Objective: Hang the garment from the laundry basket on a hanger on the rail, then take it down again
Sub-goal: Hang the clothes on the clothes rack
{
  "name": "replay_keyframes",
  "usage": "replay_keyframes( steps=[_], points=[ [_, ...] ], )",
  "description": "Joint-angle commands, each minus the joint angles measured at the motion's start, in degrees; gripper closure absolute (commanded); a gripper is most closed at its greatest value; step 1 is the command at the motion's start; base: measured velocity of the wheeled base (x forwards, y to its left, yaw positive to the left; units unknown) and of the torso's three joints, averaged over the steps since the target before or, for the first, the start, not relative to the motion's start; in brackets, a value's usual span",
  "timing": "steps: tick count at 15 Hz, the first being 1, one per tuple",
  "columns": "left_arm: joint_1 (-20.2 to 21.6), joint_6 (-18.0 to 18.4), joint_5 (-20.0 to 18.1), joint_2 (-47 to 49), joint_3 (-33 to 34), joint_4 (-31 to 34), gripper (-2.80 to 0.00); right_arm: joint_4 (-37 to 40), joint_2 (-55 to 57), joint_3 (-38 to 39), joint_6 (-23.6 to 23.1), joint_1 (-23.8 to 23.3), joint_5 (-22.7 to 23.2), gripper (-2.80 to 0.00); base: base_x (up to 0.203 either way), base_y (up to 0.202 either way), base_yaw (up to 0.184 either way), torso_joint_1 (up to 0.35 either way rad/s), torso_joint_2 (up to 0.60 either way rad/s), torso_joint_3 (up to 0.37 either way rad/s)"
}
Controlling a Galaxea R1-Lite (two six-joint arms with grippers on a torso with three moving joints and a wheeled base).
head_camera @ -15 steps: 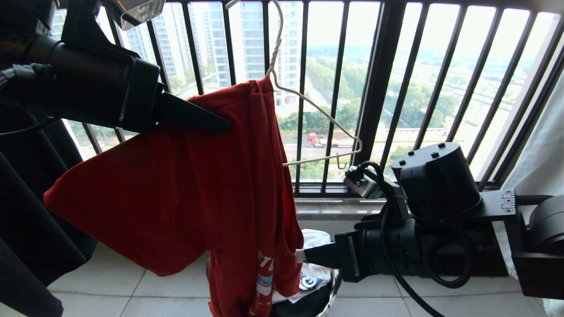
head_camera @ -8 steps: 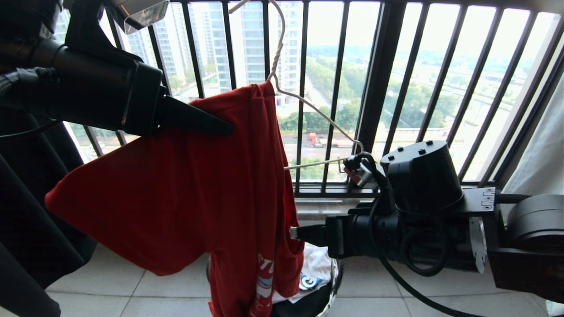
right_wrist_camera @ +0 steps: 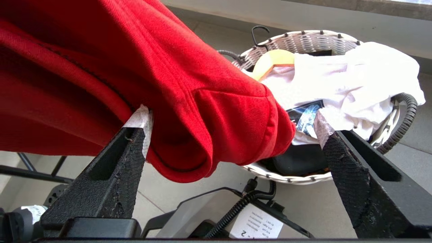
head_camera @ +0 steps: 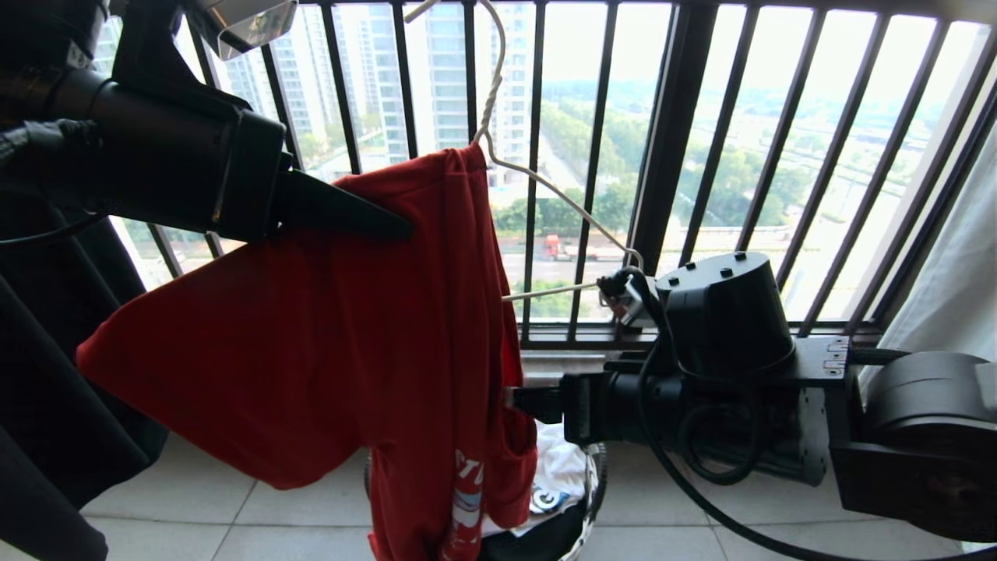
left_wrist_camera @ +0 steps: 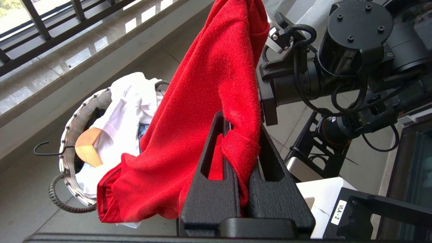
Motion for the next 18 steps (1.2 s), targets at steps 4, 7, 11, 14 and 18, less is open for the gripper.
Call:
replay_keyframes(
  steps=[4, 7, 11, 14, 18],
  points=[
    [0.0, 0.0, -0.2, -0.9, 0.2, 0.2, 0.0, -0.6, 2.9, -1.5, 0.1, 1.0, -1.9, -2.8, 0.0, 0.0, 0.0, 0.0, 0.0, 0.0],
    [0.0, 0.0, -0.3, -1.0, 0.4, 0.2, 0.0, -0.8, 4.2, -1.9, 0.0, 1.1, -3.4, 0.0, 0.0, 0.0, 0.0, 0.0, 0.0, 0.0],
    [0.0, 0.0, -0.3, -1.0, 0.4, 0.2, 0.0, -0.8, 4.0, -1.9, 0.2, 0.6, -3.7, 0.0, 0.0, 0.0, 0.0, 0.0, 0.0, 0.0],
    [0.1, -0.1, -0.2, -1.1, 0.3, 0.2, 0.0, -0.7, 1.6, -1.8, 0.1, -2.8, -3.8, 0.0, 0.0, 0.0, 0.0, 0.0, 0.0, 0.0],
    [0.1, -1.4, -0.3, -1.4, -0.1, 0.2, 0.0, -0.2, 0.2, -1.9, -0.2, -7.1, -3.8, 0.0, 0.0, 0.0, 0.0, 0.0, 0.0, 0.0]
  ],
)
